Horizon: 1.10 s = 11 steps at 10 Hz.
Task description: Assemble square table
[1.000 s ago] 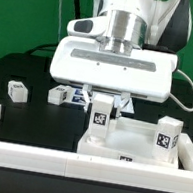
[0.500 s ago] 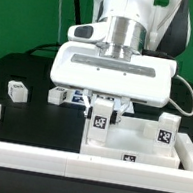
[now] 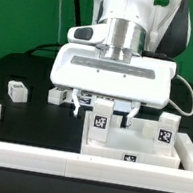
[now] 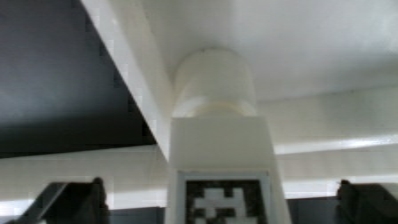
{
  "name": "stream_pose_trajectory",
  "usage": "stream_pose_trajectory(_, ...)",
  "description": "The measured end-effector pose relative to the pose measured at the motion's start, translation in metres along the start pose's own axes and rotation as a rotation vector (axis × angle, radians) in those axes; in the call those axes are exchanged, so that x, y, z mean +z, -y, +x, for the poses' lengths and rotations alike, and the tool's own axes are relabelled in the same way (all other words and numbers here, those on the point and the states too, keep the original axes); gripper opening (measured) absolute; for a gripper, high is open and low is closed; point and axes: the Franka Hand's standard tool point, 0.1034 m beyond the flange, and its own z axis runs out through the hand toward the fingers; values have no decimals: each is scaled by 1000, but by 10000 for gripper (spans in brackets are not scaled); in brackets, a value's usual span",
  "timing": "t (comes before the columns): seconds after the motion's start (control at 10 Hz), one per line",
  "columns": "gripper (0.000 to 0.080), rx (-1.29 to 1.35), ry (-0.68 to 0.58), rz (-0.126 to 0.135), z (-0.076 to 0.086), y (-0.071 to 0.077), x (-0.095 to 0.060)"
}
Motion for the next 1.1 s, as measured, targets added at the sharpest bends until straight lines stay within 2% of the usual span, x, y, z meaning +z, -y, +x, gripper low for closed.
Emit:
stream_pose_trajectory(0.3,649,-4,1,0,0,0,0)
stream_pose_trajectory(0.4,649,-5,53,0,-3,-2,2)
stream_pose_trajectory(0.5,649,8,134,6,5,-4,-4)
stream_pose_trajectory(0.6,649,16,162,12,17,-4,-10)
stream_pose_trajectory(0.9,649,28,298,25,24,-2,-7)
stream_pose_trajectory(1.0,649,33,398,32,18,-1,-7)
stream_pose_trajectory(1.1,649,38,438,36,22,-2,-6)
